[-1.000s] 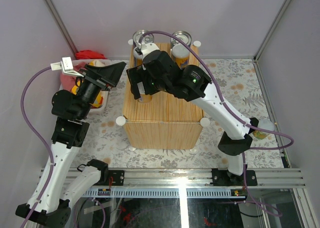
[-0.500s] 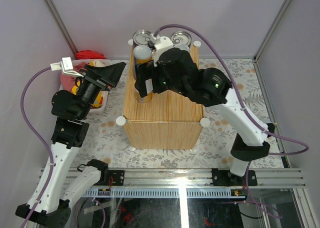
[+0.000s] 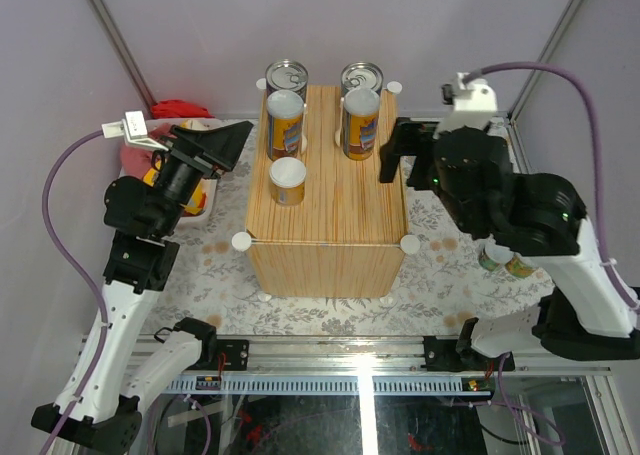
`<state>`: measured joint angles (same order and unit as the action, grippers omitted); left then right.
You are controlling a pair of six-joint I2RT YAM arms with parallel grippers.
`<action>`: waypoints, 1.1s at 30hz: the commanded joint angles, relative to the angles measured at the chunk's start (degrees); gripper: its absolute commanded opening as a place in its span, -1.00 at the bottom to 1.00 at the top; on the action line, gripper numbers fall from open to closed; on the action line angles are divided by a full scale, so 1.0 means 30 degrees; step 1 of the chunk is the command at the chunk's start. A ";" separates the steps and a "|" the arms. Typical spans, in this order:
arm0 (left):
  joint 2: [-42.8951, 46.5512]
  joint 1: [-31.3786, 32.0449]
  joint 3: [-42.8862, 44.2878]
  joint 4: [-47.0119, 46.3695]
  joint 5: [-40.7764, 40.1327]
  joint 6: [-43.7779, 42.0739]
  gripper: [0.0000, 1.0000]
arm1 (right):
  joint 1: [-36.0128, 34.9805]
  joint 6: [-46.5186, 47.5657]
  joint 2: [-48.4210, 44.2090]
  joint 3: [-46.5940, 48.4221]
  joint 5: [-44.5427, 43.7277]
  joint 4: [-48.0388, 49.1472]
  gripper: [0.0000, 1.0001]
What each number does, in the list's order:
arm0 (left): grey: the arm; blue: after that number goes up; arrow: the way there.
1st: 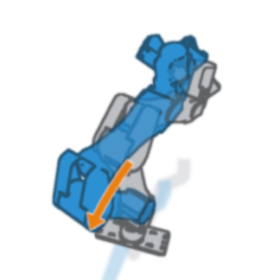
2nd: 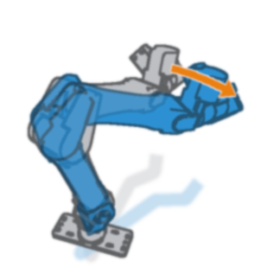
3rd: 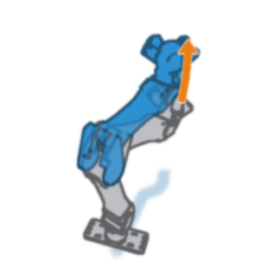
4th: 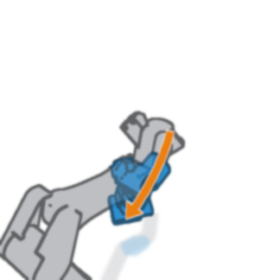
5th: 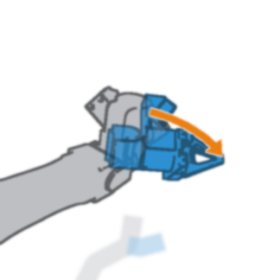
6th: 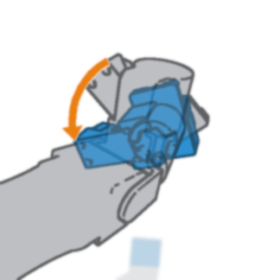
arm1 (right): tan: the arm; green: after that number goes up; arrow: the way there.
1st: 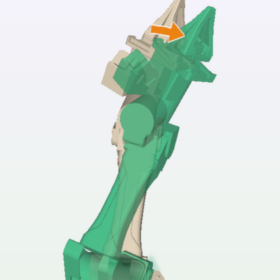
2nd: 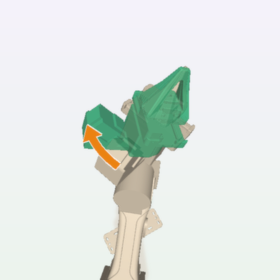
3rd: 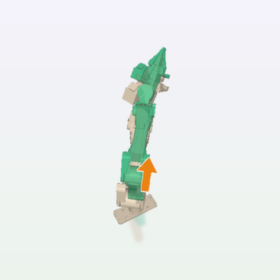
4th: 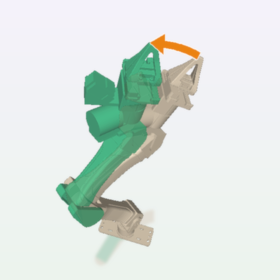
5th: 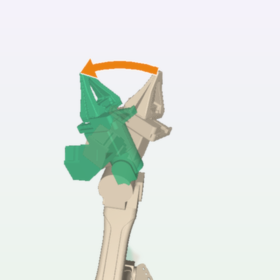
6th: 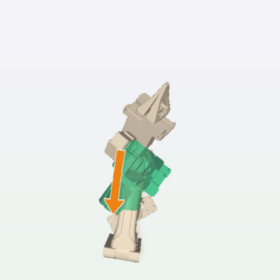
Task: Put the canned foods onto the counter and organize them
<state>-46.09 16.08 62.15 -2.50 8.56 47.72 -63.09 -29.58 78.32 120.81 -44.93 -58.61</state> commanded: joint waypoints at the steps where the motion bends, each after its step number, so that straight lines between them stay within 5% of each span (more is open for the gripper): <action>1: -0.0154 0.0061 0.0343 -0.0755 0.0278 0.0179 0.85 | 0.0320 -0.3921 -0.2188 -0.1681 -0.5141 -0.2699 1.00; 15: -0.0152 0.0073 -0.0174 -0.1354 0.0877 0.0469 0.85 | 0.8355 -0.7370 -0.5688 -0.9415 -0.2259 -0.3206 0.99; 24: 0.0355 0.0076 -0.0480 -0.1074 0.0839 0.0255 0.86 | 1.4682 -0.7745 -0.6546 -1.4077 0.3178 -0.1263 0.99; 33: 0.0531 0.0061 -0.0546 -0.0777 0.0810 0.0000 0.87 | 1.7727 -1.0706 -0.7188 -1.7444 0.4830 -0.0847 0.99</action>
<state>-45.15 16.08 61.14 -3.29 10.09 48.99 -12.38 -55.35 57.82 71.24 -32.80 -63.20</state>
